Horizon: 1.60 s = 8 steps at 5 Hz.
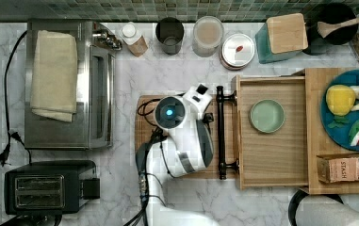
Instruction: Close the drawer.
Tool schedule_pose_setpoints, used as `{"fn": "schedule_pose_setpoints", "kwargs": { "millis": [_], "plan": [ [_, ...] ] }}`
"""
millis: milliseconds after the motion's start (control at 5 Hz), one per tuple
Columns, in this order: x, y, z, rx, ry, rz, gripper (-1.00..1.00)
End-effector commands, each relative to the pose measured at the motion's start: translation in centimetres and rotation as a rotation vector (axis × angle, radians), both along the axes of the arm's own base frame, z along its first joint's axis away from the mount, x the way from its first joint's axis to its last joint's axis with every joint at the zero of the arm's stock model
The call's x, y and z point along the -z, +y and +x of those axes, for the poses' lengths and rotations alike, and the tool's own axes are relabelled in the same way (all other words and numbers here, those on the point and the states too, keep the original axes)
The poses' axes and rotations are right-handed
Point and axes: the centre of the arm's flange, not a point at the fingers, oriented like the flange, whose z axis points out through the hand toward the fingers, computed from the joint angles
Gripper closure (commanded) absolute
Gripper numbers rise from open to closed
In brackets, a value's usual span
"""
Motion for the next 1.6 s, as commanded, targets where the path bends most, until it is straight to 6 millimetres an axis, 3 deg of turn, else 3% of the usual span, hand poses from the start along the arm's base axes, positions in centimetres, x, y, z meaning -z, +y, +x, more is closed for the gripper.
{"fn": "schedule_pose_setpoints", "kwargs": {
  "millis": [200, 600, 1000, 1200, 1400, 1600],
  "plan": [
    [-1.6, -16.2, -0.1, 0.078, 0.001, 0.026, 1.00],
    [-3.2, -26.4, 0.2, 0.117, -0.011, 0.040, 1.00],
    [-4.1, -36.1, -1.8, 0.159, -0.149, 0.034, 1.00],
    [-5.9, -39.0, -2.5, 0.164, -0.150, -0.036, 1.00],
    [-6.3, -41.5, -2.8, 0.144, -0.137, -0.079, 1.00],
    [-5.7, -41.1, -2.9, 0.140, -0.170, -0.099, 1.00]
  ]
}}
